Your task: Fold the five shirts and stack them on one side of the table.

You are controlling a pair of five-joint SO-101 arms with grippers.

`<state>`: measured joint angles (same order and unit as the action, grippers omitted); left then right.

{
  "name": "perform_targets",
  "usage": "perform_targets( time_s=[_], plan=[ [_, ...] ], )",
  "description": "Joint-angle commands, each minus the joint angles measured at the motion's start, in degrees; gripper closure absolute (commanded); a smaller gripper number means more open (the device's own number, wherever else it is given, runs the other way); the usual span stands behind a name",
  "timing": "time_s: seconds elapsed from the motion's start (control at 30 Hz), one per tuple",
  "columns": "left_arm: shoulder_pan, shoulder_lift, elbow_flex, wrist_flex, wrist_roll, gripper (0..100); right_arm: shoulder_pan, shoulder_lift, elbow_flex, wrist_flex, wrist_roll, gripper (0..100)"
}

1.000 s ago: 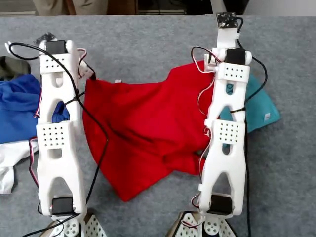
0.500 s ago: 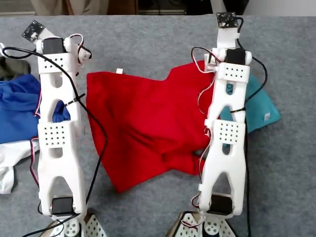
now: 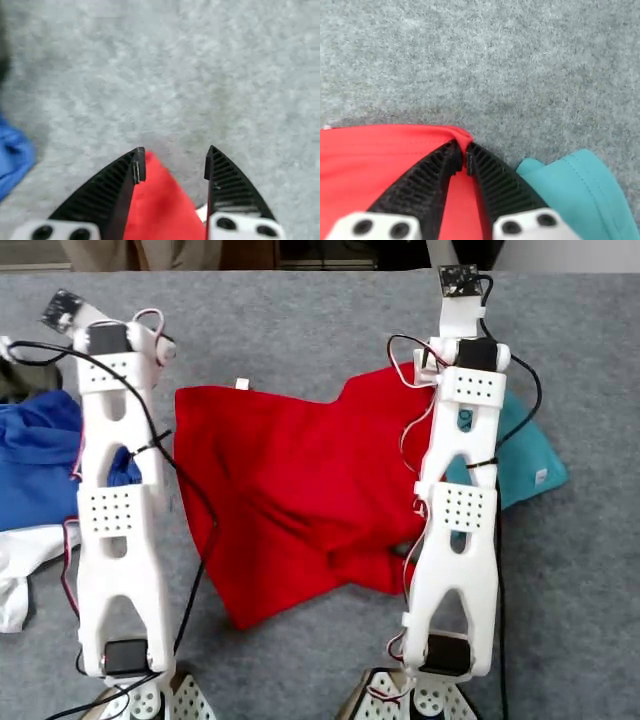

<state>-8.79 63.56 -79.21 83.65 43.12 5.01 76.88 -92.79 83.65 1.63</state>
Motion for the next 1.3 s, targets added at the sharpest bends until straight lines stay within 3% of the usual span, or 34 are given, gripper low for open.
perform_targets(
  time_s=[0.0,0.67,0.93,1.17,1.27],
  plan=[
    [3.43,1.45,-1.41,-2.02,0.53,80,1.1,-0.84,-2.77,-1.05,-0.53,99.4],
    [2.2,6.99,-1.05,0.0,2.2,81,1.1,-0.84,-2.77,-1.05,-0.62,99.4],
    [1.23,8.84,-1.67,-1.49,2.2,98,1.1,-0.84,-2.77,-1.05,-0.62,99.4],
    [1.14,8.57,-2.2,-1.23,2.02,98,1.1,-0.84,-2.77,-0.97,-0.62,99.4],
    [1.23,6.99,-8.35,1.76,1.85,98,0.31,-2.24,-2.95,-0.18,-0.26,99.4]
  ],
)
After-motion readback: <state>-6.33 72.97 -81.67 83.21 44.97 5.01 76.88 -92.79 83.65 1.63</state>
